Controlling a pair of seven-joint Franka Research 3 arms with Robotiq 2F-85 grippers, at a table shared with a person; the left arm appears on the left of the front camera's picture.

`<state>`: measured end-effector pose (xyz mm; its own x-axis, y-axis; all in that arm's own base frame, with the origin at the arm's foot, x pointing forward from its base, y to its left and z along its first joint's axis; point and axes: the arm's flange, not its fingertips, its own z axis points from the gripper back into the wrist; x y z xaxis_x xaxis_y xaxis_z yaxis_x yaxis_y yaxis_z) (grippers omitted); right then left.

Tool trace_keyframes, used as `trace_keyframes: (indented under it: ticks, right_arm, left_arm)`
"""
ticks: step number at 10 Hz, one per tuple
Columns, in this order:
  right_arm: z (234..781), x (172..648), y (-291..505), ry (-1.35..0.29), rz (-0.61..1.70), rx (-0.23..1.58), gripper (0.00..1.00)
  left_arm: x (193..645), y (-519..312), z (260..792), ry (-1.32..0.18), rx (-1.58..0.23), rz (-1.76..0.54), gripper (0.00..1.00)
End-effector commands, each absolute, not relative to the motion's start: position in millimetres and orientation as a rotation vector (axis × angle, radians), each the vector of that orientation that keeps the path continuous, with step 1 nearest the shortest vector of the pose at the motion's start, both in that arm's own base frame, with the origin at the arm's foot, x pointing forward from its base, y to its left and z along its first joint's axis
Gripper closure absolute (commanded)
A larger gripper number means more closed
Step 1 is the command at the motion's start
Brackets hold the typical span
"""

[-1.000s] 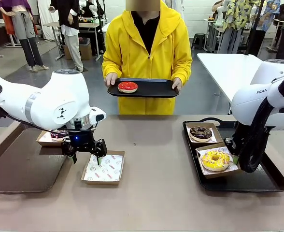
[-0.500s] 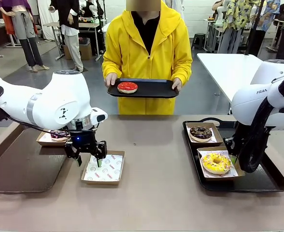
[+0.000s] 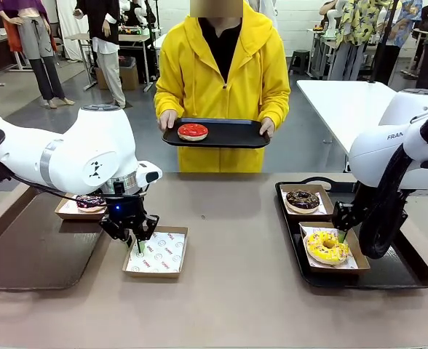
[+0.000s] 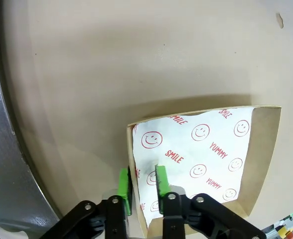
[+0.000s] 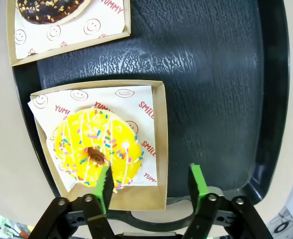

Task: Individually package the donuts and arrange them on the tray.
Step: Place the picked Paper togo box on the Handle tray while simultaneously picking up another Paper togo box from the table with the other hand.

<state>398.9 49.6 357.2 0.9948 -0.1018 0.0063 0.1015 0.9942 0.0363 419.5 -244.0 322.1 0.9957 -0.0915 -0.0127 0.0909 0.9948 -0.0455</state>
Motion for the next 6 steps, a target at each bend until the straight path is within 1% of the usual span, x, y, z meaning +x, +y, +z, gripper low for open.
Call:
trace_keyframes:
  ticks: [1,6]
  right_arm:
    - [356.1,388.3,47.0,0.000,-0.109,0.058,0.00]
    - [370.9,377.3,39.6,-0.023,-0.100,0.102,0.00]
  left_arm:
    - [418.9,-243.8,326.8,0.011,-0.057,-0.102,1.00]
    - [418.3,-245.9,335.2,0.015,-0.038,-0.119,1.00]
